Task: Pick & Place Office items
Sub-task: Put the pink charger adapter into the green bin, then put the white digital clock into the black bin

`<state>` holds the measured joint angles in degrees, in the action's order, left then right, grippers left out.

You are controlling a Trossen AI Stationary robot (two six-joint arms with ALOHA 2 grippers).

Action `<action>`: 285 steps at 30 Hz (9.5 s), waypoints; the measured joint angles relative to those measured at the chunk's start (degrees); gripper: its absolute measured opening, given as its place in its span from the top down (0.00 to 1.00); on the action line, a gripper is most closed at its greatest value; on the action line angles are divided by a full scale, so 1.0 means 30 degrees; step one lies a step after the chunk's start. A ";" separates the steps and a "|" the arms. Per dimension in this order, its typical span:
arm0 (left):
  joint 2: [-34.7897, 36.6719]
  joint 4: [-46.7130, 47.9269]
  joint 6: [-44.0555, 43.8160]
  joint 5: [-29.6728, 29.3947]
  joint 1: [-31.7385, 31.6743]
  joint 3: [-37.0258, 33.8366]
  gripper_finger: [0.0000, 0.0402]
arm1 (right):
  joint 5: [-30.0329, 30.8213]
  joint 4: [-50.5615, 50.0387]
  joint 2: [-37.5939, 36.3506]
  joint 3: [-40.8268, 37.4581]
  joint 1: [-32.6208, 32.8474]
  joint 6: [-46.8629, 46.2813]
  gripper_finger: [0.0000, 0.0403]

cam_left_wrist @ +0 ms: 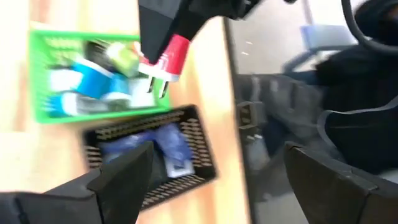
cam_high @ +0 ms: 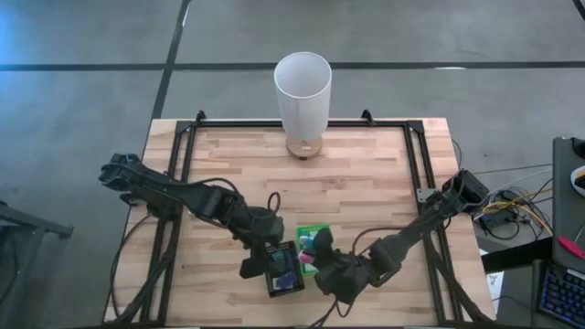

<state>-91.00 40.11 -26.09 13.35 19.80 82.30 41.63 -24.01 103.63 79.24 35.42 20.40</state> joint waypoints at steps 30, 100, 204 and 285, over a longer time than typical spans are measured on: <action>0.0168 0.2449 0.0175 -0.7004 -0.0099 -0.2471 0.11 | -1.2047 -0.4400 0.1708 -0.0058 -0.4055 -1.0833 0.70; 0.0403 0.9022 -1.7760 -0.6462 -0.0328 -1.2917 0.14 | 0.4712 -1.4863 -0.8588 -0.6807 0.0848 -2.9783 0.22; 0.0458 1.0440 0.7592 -0.6381 -0.3200 -1.2423 0.14 | 0.7686 -0.7353 -0.8524 -0.5614 0.0397 -1.9722 0.22; 0.2587 1.0677 1.5006 -0.4659 -0.7406 -1.4127 0.13 | 0.6965 -0.6149 -0.8524 -0.8240 -0.1800 -2.0151 0.22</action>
<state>-83.24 72.14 18.93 -0.62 -2.42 39.92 62.52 -42.46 78.06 54.52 30.02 -40.05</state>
